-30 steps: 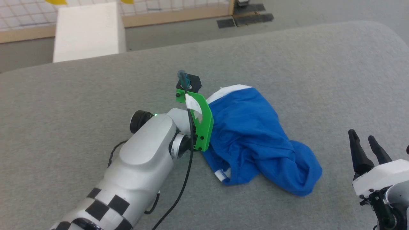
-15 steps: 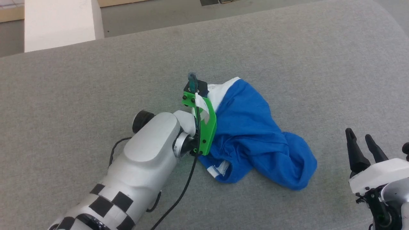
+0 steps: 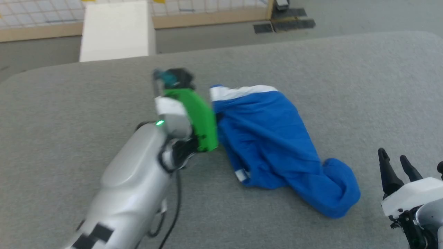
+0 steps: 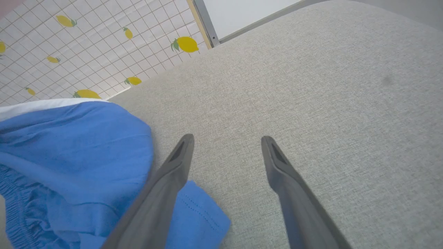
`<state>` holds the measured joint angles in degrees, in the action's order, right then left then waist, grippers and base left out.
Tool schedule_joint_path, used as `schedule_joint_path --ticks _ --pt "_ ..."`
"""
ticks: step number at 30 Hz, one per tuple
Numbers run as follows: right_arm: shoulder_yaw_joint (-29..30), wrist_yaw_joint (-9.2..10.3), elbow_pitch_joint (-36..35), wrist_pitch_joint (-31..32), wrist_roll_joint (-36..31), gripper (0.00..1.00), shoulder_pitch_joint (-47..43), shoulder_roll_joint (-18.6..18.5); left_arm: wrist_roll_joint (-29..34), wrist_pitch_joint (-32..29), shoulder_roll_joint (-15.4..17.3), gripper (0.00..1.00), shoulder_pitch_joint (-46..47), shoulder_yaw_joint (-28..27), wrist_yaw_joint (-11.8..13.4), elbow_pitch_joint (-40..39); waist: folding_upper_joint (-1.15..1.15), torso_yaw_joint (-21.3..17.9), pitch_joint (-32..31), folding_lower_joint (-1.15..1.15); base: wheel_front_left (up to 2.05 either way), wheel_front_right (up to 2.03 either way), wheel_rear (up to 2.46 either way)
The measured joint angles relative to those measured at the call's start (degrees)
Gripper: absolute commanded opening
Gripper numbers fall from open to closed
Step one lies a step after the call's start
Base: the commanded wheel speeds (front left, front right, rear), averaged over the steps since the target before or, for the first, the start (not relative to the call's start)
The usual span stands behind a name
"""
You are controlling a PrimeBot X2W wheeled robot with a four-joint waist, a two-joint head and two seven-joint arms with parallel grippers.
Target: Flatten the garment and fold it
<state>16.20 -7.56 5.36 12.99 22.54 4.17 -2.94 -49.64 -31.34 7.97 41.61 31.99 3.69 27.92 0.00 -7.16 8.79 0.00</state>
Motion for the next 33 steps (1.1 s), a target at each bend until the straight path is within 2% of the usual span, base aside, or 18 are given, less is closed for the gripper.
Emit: schedule_joint_path --ticks 5,8,10,14,15,16,19,24,29,33 --pt "0.2 0.0 -0.15 0.59 0.0 1.0 -0.9 0.01 -2.27 -0.9 6.17 0.0 -10.1 -2.94 4.76 -5.42 0.0 2.71 -2.25 0.0 0.0 0.0 0.0" --pt "0.15 0.0 -0.34 0.64 0.0 1.0 -1.21 0.01 -3.21 -2.13 8.73 0.0 -17.46 -3.82 7.84 -6.54 0.0 4.34 -3.2 0.0 0.0 0.0 0.0" --pt "0.11 0.0 -0.55 1.1 0.0 1.0 -1.41 0.02 -4.87 -2.74 9.38 0.0 -22.03 -4.59 9.23 -6.89 0.0 5.37 -3.67 0.0 0.0 0.0 0.0" --pt "0.02 0.0 -0.98 1.55 -0.4 1.0 -1.69 0.02 -6.56 -2.47 9.13 0.0 -25.88 -5.54 10.06 -8.55 0.0 6.85 -4.16 0.0 0.0 0.0 0.0" --pt "0.0 0.0 -1.04 1.66 -0.41 1.0 -1.76 0.02 -6.88 -1.92 8.93 0.64 -26.19 -5.98 10.07 -8.92 0.0 7.08 -4.2 0.0 0.0 0.0 0.0" --pt "-0.04 0.0 -1.11 1.7 -0.42 1.0 -1.83 0.02 -7.1 -0.97 8.67 1.0 -26.6 -6.7 10.07 -9.45 0.0 7.31 -4.25 0.0 0.0 0.0 0.0" --pt "-0.13 0.0 -1.18 1.89 -0.42 1.0 -1.87 0.03 -8.16 3.01 8.53 1.0 -27.48 -9.44 9.99 -11.77 0.0 7.7 -4.49 0.0 0.0 0.0 0.0" --pt "-0.51 0.0 -1.37 2.13 -0.42 1.0 -1.88 0.02 -8.22 15.04 9.03 1.0 -28.28 -15.47 7.32 -17.26 0.0 8.1 -5.03 0.0 0.0 0.0 0.0" --pt "-0.99 0.0 -1.67 2.38 -0.64 1.0 -1.9 0.02 -1.52 27.07 11.07 1.0 -31.55 -16.14 4.27 -18.97 0.0 8.57 -5.28 0.0 0.0 0.0 0.0" --pt "-1.12 0.0 -1.78 3.65 -0.93 1.0 -1.83 0.01 2.75 36.94 10.61 1.0 -33.0 -15.44 1.53 -18.85 0.0 9.24 -4.9 0.0 0.0 0.0 0.0"
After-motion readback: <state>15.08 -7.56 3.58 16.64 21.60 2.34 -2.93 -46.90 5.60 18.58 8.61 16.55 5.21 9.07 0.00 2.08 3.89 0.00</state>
